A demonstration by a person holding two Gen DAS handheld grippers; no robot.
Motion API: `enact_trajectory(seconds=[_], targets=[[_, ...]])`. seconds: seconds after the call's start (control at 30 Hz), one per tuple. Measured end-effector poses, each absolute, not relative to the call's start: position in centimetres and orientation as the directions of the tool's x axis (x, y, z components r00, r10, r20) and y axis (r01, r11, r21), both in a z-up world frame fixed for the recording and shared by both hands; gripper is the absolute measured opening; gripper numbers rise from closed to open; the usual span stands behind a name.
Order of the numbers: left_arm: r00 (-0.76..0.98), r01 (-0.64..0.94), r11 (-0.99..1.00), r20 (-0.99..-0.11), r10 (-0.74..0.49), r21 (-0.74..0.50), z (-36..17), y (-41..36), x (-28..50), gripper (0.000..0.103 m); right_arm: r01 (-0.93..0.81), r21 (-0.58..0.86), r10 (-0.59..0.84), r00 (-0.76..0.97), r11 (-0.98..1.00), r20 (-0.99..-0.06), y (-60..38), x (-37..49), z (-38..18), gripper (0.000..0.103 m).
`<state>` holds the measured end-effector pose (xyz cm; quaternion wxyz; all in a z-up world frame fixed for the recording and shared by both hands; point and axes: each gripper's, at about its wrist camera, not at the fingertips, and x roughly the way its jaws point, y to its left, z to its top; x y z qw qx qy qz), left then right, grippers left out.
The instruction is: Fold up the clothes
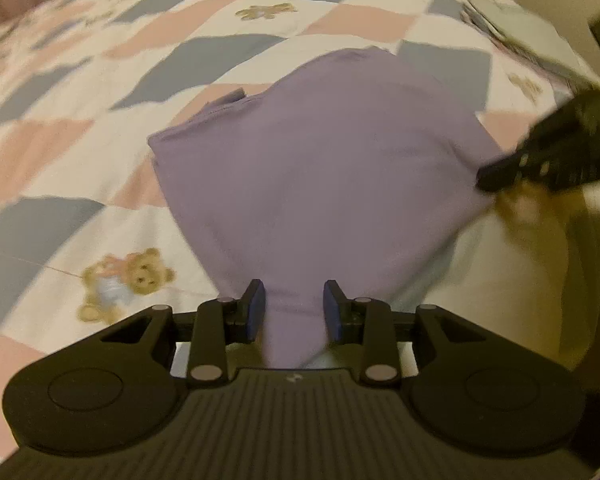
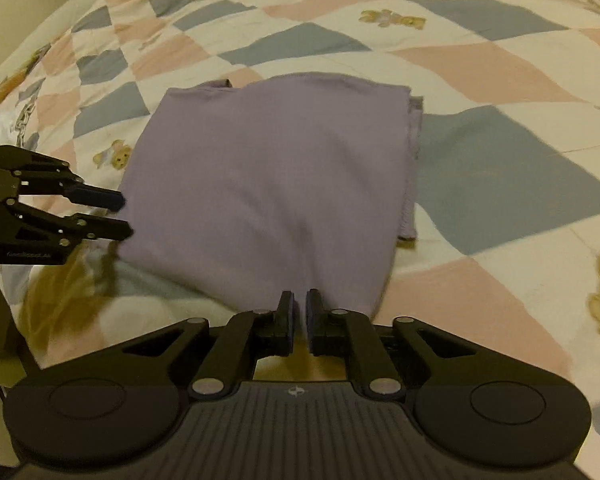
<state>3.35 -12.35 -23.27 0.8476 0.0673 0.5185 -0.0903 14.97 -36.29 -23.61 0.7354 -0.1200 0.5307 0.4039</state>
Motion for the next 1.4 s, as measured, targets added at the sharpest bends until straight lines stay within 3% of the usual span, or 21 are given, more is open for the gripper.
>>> enact_trajectory(seconds=[0.27, 0.53, 0.6, 0.9, 1.07, 1.4], targets=[[0.576, 0.506, 0.772, -0.817, 0.029, 0.384, -22.8, -18.1, -1.3, 0.031, -0.880, 0.027, 0.442, 0.212, 0.474, -0.872, -34.4, 11.0, -21.1, 0.040], [0.650, 0.586, 0.575, -0.755, 0.085, 0.570, -27.3, -20.6, -2.3, 0.033, -0.943, -0.224, 0.433, 0.313, 0.245, -0.845, -31.1, 6.4, -23.6, 0.041], [0.676, 0.589, 0.530, -0.731, 0.091, 0.610, -28.1, -20.7, -2.6, 0.038, -0.938, -0.277, 0.446, 0.343, 0.208, -0.827, -30.2, 5.3, -24.1, 0.046], [0.696, 0.559, 0.522, -0.707, 0.127, 0.644, -28.3, -18.8, -1.6, 0.039, -0.872, -0.486, 0.485, 0.449, 0.054, -0.750, -27.1, 2.4, -27.1, 0.047], [0.695, 0.559, 0.527, -0.708, 0.124, 0.640, -28.5, -19.1, -1.5, 0.039, -0.793, -0.601, 0.422, 0.579, 0.095, -0.697, -28.1, 3.6, -28.0, 0.046], [0.689, 0.547, 0.551, -0.713, 0.130, 0.630, -28.8, -19.0, -1.6, 0.039, -0.726, -0.688, 0.425, 0.624, 0.004, -0.656, -29.1, 4.3, -30.3, 0.041]])
